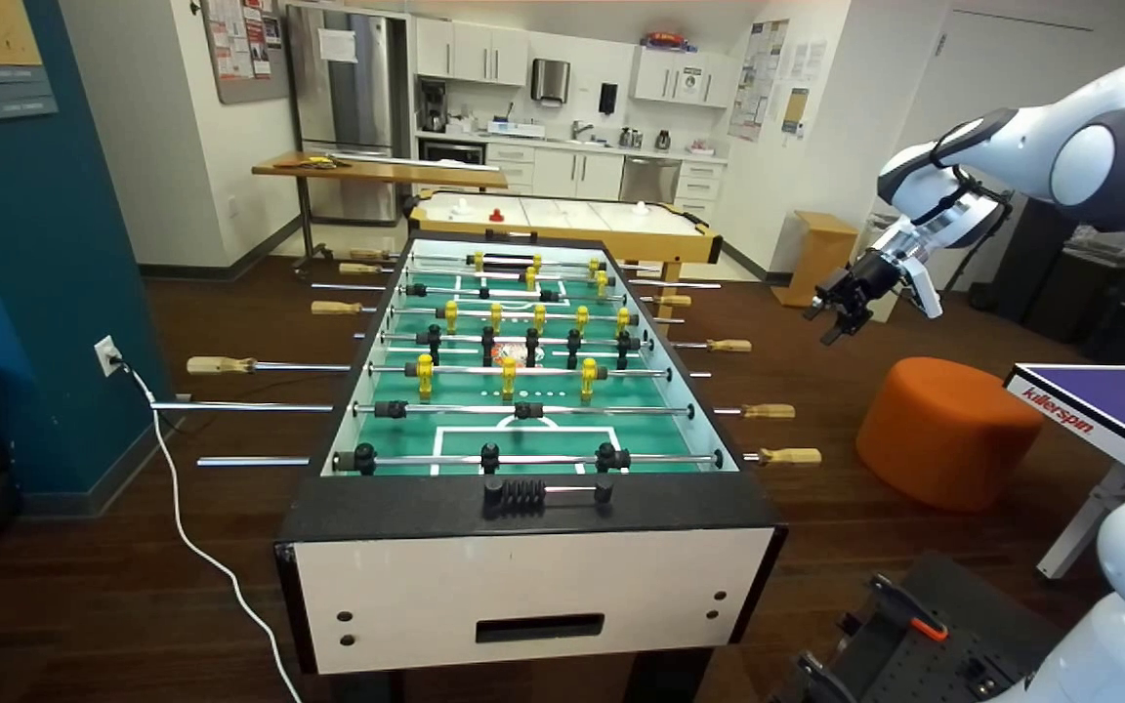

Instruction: Rotate the second rod on the foosball table

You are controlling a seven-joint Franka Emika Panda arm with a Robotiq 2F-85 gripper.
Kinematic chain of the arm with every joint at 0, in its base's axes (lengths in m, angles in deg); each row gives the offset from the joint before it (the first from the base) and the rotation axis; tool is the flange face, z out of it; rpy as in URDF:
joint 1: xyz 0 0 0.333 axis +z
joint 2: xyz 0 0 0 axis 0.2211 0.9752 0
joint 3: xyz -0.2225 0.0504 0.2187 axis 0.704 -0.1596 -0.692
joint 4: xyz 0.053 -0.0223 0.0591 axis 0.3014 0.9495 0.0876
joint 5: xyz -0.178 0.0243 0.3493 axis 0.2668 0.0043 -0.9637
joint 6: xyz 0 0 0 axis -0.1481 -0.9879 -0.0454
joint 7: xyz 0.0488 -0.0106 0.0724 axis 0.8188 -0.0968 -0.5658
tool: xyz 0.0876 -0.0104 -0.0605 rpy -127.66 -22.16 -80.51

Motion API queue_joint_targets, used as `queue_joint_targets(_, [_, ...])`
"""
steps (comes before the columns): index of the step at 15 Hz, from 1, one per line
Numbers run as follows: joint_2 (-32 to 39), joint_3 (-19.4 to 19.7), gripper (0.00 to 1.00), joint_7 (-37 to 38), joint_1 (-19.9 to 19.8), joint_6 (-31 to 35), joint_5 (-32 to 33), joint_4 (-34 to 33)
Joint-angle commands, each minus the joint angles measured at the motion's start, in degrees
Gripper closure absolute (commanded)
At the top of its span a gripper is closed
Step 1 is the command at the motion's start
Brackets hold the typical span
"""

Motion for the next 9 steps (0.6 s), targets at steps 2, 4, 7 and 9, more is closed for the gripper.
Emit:
queue_joint_targets(2, [1.9, -2.1, 0.0, -0.3, -3.0, -1.7, -1.6, -2.3])
queue_joint_targets(4, [5.0, -3.1, 0.0, -1.4, -5.5, -3.1, -3.7, -5.1])
queue_joint_targets(7, [12.0, -5.7, 0.0, -2.5, -11.0, -7.5, -8.7, -11.0])
queue_joint_targets(9, [16.6, -7.6, 0.0, -3.9, -14.5, -11.9, -10.0, -15.4])
